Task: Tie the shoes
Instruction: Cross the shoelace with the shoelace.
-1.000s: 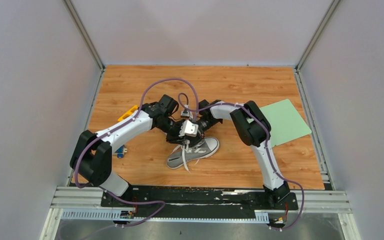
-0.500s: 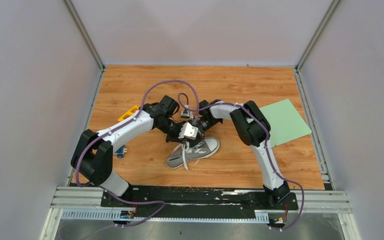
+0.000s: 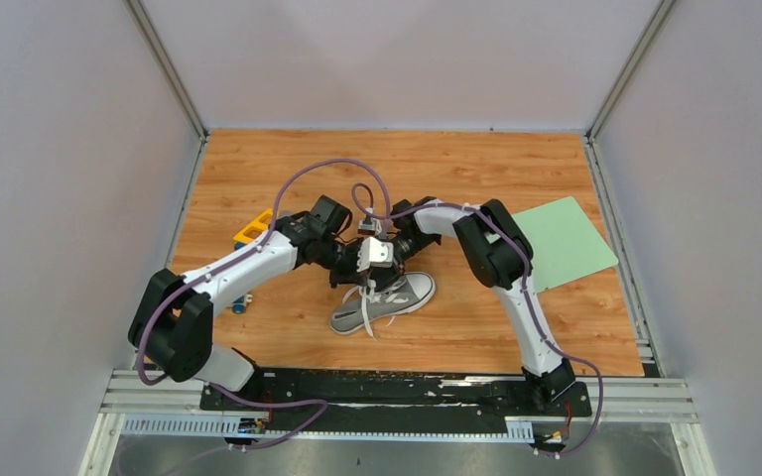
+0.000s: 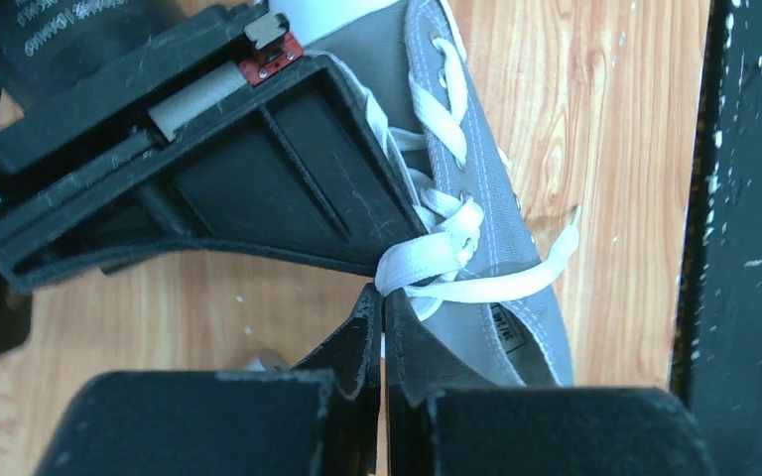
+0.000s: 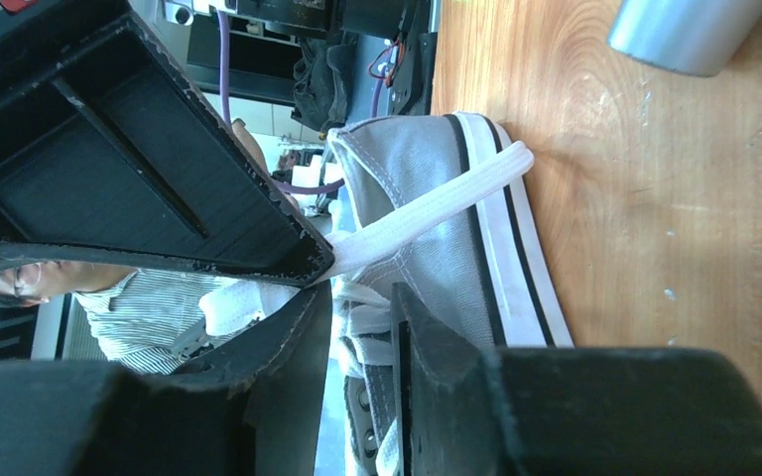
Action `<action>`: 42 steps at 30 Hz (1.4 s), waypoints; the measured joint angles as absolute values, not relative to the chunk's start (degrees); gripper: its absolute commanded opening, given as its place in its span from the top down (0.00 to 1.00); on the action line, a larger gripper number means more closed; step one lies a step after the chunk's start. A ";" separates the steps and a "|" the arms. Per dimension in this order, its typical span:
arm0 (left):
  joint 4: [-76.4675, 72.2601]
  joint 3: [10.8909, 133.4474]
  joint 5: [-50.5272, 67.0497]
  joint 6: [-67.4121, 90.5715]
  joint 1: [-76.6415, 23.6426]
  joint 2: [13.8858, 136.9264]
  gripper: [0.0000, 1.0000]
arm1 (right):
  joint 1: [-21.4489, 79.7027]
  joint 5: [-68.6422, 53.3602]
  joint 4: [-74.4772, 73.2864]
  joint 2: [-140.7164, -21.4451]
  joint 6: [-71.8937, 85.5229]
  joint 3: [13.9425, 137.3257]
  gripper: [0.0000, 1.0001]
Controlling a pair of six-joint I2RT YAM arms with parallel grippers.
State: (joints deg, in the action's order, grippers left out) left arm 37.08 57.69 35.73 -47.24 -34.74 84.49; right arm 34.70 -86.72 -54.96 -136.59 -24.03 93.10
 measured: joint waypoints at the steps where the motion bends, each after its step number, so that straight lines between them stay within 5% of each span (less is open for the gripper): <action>1: 36.18 57.06 35.29 -45.17 -34.81 83.90 1.00 | 34.72 -86.87 -55.86 -137.21 -24.49 93.86 0.69; 25: 30.94 54.17 23.86 -24.73 -36.91 82.17 1.00 | 34.63 -89.10 -83.85 -145.14 -48.97 104.64 0.61; 42: 31.99 55.99 23.16 -16.40 -37.15 81.97 1.00 | 35.00 -89.19 -86.37 -145.56 -51.72 105.32 0.70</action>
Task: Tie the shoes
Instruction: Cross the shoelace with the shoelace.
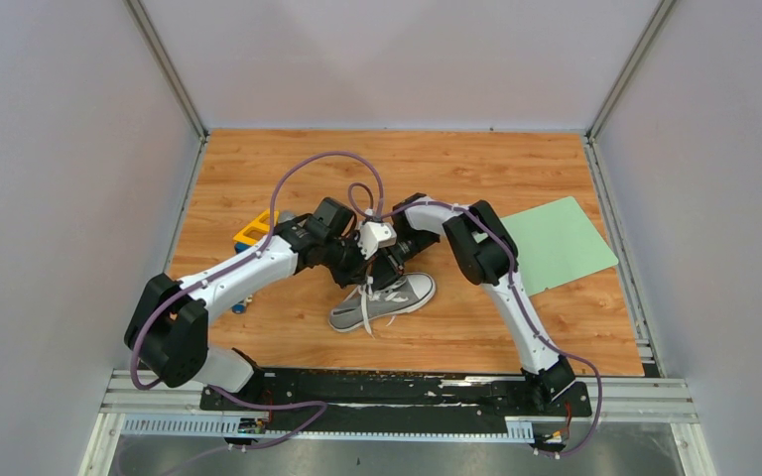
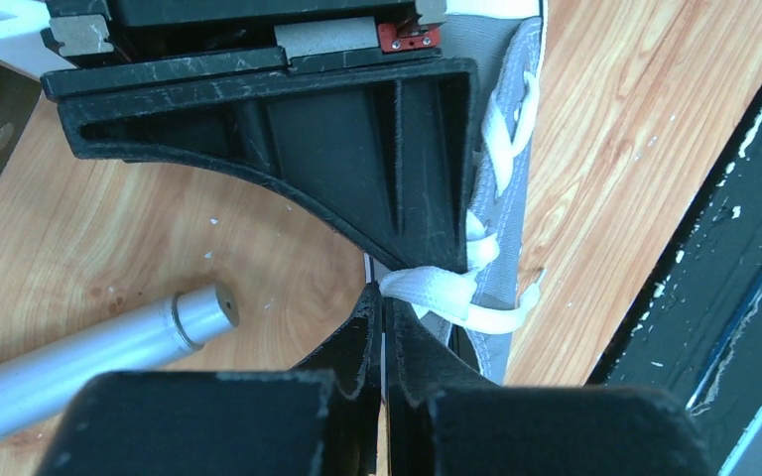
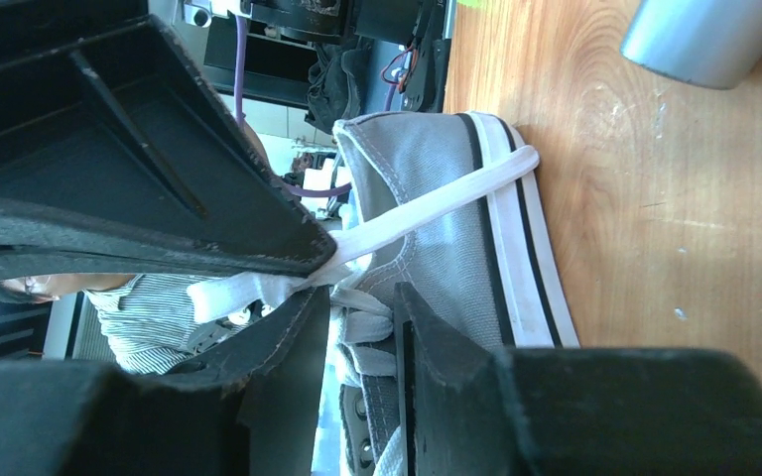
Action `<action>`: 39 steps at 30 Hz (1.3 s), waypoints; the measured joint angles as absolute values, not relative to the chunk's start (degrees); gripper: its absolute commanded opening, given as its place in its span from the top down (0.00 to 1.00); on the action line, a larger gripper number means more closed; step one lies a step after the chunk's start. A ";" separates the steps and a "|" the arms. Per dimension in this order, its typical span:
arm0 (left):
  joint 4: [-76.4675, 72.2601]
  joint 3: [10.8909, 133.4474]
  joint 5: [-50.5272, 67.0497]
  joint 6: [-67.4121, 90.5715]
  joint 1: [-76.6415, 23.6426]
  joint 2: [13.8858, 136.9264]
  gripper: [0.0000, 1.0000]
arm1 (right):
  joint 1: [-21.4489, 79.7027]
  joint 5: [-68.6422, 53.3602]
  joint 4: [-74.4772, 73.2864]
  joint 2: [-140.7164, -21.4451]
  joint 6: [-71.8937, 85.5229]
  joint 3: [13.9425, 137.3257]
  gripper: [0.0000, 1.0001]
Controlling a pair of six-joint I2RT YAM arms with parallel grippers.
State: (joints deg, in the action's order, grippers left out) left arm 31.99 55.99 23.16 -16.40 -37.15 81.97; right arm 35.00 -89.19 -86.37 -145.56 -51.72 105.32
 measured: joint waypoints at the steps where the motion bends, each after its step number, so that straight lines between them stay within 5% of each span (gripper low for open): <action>1: 32.10 56.18 23.31 -16.14 -37.15 81.97 1.00 | 35.00 -89.19 -86.39 -145.88 -51.53 105.69 0.69; 7: 32.38 56.53 23.40 -15.07 -37.15 81.97 1.00 | 35.07 -89.01 -86.54 -146.28 -50.50 106.74 0.69; 16: 32.38 56.53 23.18 -13.80 -37.15 81.97 1.00 | 35.31 -88.86 -86.13 -146.28 -49.32 106.87 0.93; 25: 32.29 56.53 22.94 -13.17 -37.12 81.97 1.00 | 35.29 -88.86 -85.95 -146.28 -48.95 106.76 0.75; 36: 31.97 56.51 22.37 -12.23 -37.08 81.97 1.00 | 35.35 -88.90 -85.89 -146.28 -49.08 106.76 1.00; 38: 31.97 56.51 22.37 -12.16 -37.01 81.97 0.95 | 35.33 -88.97 -85.86 -146.28 -49.04 106.76 1.00; 39: 31.99 56.51 22.37 -12.14 -37.01 81.97 0.83 | 35.20 -88.99 -85.86 -146.28 -49.04 106.76 1.00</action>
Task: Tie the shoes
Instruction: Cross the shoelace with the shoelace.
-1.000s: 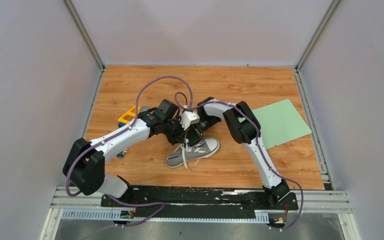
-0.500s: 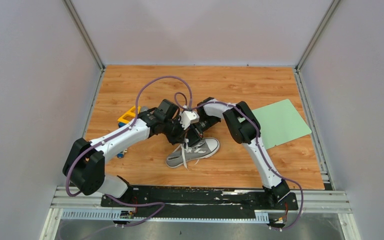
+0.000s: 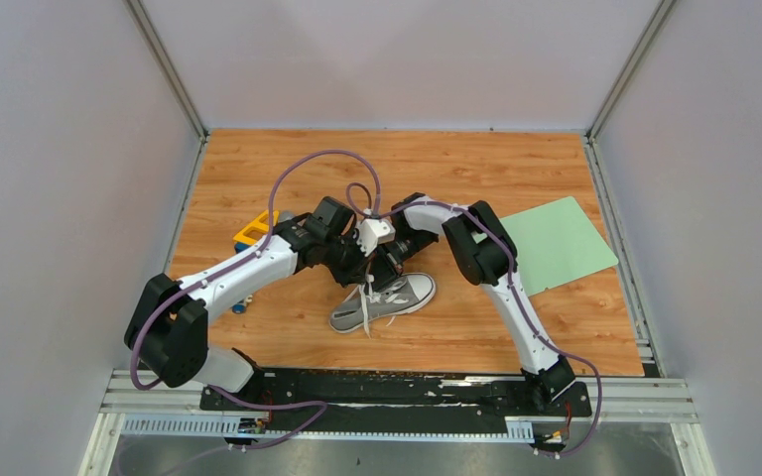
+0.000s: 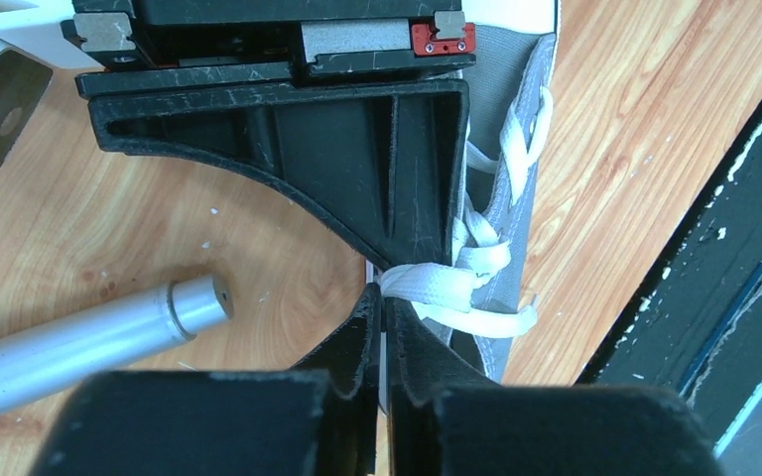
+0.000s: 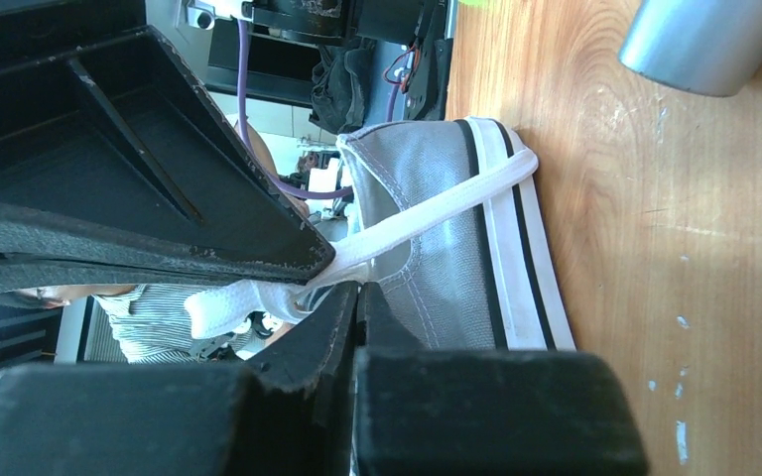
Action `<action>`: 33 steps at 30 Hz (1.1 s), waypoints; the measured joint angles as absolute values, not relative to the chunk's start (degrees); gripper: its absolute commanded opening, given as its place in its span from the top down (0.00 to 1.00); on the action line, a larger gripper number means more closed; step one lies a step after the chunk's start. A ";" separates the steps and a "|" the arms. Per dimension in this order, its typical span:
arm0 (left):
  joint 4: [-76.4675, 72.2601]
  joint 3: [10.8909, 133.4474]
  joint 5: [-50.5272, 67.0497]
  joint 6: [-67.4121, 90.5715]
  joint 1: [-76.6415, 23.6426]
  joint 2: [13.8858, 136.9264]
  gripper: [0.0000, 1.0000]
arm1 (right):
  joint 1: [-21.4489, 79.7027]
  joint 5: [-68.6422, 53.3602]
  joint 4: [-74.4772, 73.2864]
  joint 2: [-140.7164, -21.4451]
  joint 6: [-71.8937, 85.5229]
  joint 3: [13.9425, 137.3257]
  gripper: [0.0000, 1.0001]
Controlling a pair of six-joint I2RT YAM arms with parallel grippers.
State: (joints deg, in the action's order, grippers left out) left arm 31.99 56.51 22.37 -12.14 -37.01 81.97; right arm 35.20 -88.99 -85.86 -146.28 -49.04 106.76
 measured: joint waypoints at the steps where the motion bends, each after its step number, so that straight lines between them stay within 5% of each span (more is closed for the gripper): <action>1: 31.99 56.51 22.33 -12.10 -36.97 81.97 0.78 | 34.94 -89.03 -85.86 -146.28 -49.15 106.72 1.00; 4: 32.10 56.51 21.93 -11.81 -36.69 81.95 0.61 | 34.17 -89.43 -85.73 -146.15 -49.60 105.86 1.00; 11: 33.74 56.51 23.55 -12.16 -34.89 80.42 0.45 | 32.45 -89.56 -84.93 -143.20 -49.30 101.91 1.00; 33: 39.20 56.53 33.76 -15.09 -28.01 76.23 0.42 | 32.03 -89.43 -85.76 -146.50 -48.49 106.28 1.00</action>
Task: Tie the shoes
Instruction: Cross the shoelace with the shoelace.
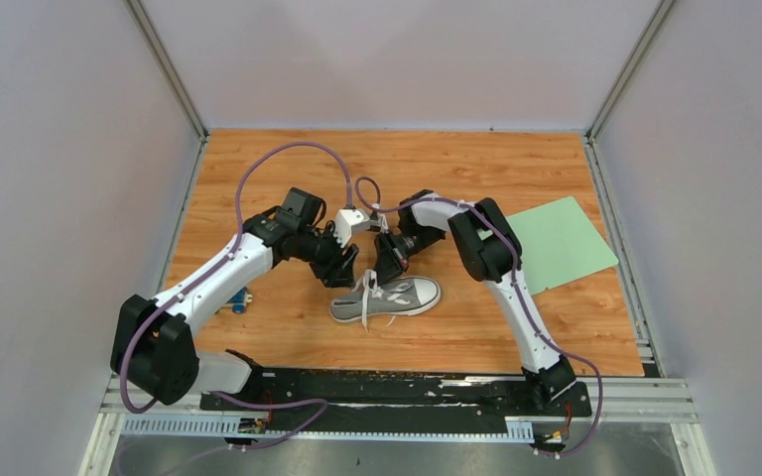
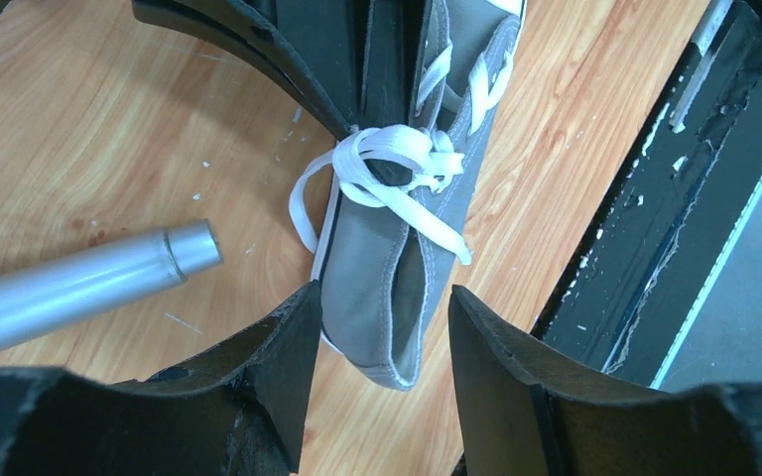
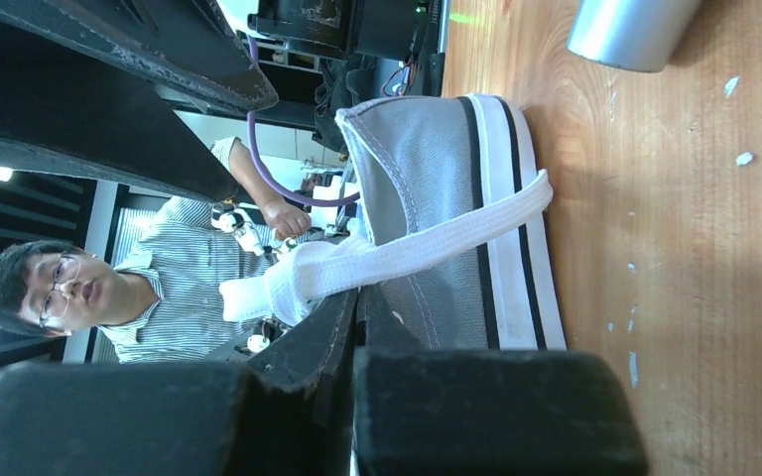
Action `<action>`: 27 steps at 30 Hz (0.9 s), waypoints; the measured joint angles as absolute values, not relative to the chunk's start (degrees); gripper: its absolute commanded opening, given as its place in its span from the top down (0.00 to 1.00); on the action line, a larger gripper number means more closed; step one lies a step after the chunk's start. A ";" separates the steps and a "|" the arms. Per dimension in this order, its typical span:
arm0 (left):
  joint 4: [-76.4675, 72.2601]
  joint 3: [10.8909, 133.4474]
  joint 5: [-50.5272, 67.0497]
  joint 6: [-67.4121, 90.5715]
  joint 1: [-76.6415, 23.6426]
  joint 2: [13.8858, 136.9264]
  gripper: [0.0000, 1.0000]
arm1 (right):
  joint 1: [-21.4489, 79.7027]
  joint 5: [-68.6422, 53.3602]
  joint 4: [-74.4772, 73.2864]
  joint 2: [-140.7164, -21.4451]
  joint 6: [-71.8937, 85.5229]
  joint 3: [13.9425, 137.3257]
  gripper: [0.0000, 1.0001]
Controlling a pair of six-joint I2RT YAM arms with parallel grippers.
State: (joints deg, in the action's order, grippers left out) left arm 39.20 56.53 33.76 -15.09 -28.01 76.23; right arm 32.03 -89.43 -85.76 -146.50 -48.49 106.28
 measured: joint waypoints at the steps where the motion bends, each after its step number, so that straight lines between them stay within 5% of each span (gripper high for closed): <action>1: 39.20 56.51 33.67 -14.98 -27.94 76.25 0.42 | 31.99 -89.45 -85.93 -146.50 -48.80 106.28 1.00; 18: 33.63 48.86 38.68 -10.81 -22.90 80.12 0.41 | 29.98 -89.23 -88.36 -150.23 -48.75 113.86 1.00; 27: 29.21 47.51 45.19 -9.80 -22.15 81.45 0.55 | 28.10 -88.84 -87.99 -151.70 -47.03 116.09 1.00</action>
State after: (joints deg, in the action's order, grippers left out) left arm 29.21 47.51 45.19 -9.80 -22.15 81.45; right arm 28.10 -88.84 -87.99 -151.70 -47.03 116.09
